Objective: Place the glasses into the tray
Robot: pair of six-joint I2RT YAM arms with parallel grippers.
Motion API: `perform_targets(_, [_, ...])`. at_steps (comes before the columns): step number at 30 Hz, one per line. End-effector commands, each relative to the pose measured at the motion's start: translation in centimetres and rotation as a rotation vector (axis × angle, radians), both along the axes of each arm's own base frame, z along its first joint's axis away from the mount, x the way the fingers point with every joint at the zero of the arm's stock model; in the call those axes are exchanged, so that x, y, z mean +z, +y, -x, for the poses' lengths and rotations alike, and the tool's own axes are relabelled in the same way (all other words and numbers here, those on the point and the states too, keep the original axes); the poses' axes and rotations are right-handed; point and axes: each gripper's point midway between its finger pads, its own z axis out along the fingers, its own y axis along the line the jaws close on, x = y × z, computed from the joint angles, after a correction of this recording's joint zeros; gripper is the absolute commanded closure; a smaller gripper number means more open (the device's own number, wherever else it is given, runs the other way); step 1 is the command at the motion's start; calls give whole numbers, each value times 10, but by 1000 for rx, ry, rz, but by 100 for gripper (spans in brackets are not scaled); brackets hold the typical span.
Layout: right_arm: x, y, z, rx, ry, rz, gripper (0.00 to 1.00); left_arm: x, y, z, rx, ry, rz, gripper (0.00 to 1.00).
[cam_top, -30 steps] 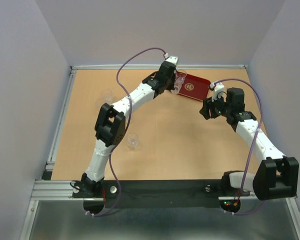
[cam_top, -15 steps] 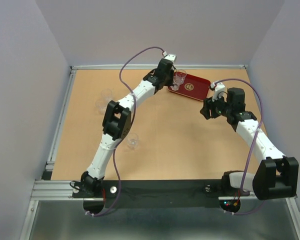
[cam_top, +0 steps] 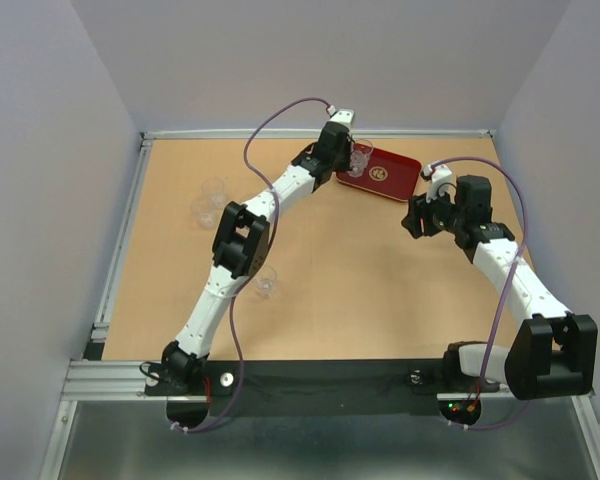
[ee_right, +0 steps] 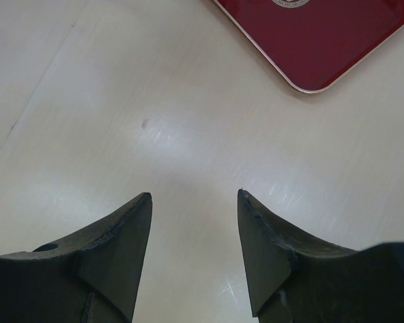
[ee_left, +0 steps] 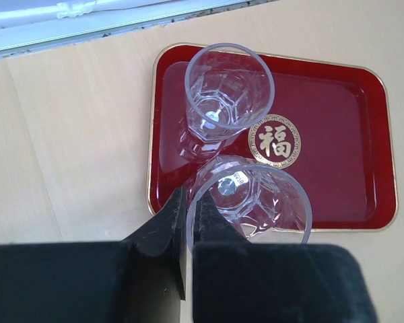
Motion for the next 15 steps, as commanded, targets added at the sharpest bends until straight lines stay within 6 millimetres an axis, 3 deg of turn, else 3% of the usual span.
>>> perform_targets(1, [8, -2, -4, -2, -36, -6, 41, 53, -1, -21, 57, -132, 85, 100])
perform_targets(6, [8, -2, -4, -7, -38, -3, 41, 45, -1, -23, 67, -127, 85, 97])
perform_targets(15, [8, -5, -5, -13, -37, -2, 41, 42, -5, -26, 67, -128, 102, 74])
